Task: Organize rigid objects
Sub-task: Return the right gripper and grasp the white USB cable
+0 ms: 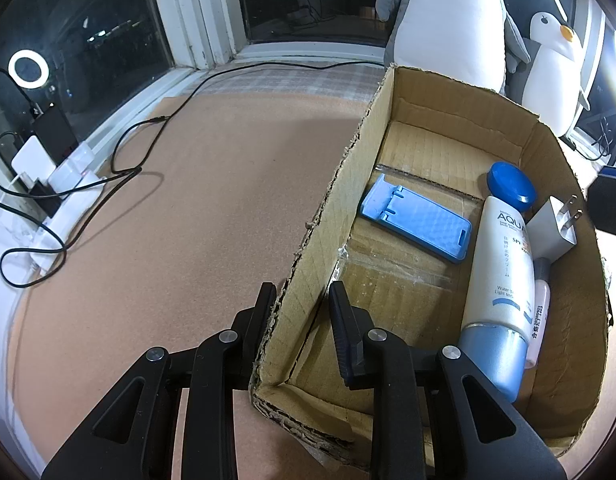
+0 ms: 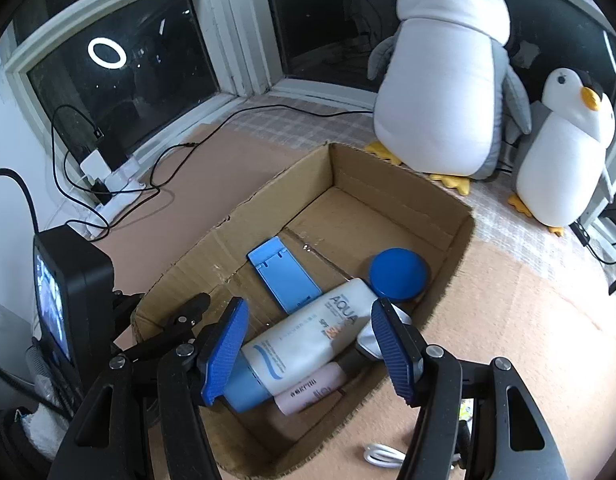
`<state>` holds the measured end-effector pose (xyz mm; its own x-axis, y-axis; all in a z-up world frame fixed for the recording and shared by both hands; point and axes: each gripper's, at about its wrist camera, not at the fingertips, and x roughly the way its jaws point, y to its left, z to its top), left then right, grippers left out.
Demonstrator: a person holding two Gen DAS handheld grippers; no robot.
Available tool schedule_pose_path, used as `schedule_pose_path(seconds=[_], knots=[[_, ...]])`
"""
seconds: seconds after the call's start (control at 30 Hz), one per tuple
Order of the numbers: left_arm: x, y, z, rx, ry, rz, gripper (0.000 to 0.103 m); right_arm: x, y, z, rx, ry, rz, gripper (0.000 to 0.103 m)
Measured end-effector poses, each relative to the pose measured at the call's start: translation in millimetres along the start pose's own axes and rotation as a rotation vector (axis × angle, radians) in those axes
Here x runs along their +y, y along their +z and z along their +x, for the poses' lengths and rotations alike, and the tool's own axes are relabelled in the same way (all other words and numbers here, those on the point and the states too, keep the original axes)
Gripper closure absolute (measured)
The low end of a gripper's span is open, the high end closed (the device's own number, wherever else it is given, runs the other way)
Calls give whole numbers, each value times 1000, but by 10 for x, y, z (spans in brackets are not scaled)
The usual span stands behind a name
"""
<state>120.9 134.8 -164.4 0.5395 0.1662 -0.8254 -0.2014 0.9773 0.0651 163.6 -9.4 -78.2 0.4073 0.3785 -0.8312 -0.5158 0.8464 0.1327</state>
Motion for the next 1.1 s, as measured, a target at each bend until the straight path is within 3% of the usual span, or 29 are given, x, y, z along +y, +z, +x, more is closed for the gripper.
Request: schedule_pose_path(seconds=[0.37,0.77,0.97,1.1], knots=[[-1,-9,-4,1,-1,2,78,-561,-239,-523,-32,0,96,42],[-3,-12,-9,2,1,6,78,-1372,-699,-827,-27,-88,238,42],[-16,-8,-12,5,8,12,78,-1482,-883,-756,4,-72,234,43],[-23,-1,-10,7,13,16,78,-1335,-937,-685,31,-41,153,53]])
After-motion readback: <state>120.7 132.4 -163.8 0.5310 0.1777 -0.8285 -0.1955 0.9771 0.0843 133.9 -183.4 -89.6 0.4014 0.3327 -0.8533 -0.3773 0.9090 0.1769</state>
